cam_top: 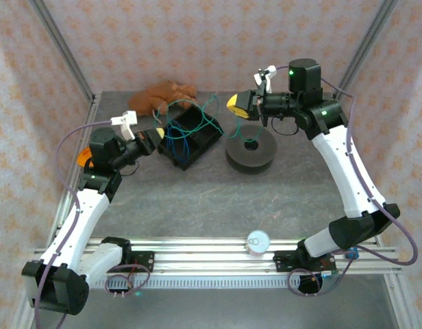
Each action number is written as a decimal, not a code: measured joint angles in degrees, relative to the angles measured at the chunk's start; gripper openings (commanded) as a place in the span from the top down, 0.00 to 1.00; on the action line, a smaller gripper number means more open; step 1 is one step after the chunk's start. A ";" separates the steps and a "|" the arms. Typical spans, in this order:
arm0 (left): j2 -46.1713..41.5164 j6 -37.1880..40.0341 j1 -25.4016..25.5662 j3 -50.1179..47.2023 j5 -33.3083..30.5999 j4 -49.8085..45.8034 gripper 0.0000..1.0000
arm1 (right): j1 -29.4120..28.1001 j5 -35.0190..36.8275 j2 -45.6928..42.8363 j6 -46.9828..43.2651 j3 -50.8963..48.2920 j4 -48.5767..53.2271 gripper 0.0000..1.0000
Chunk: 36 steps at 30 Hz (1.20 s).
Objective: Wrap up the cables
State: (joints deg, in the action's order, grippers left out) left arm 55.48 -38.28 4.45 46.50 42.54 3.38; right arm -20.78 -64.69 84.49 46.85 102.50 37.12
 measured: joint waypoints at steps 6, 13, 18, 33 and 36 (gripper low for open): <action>1.25 -14.73 0.02 -1.92 2.91 12.92 1.00 | -0.09 0.20 -0.02 -0.07 -5.25 -2.19 1.00; 0.98 -16.70 3.72 2.91 -2.84 7.21 1.00 | -4.26 3.13 1.55 -5.51 -4.61 1.11 1.00; 0.50 -16.28 6.45 6.88 -9.92 4.31 1.00 | -9.09 6.97 5.77 -12.41 0.24 7.91 1.00; 13.33 -18.23 12.44 17.42 -25.46 2.89 0.57 | -20.28 22.18 17.64 -30.10 15.69 29.35 1.00; 16.44 -16.52 12.48 21.51 -24.61 1.66 0.37 | -20.11 23.76 18.01 -30.21 16.59 31.58 1.00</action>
State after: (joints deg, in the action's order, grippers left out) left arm 71.92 -54.81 16.93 68.01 17.93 5.04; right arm -40.88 -40.93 102.50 16.64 119.09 68.71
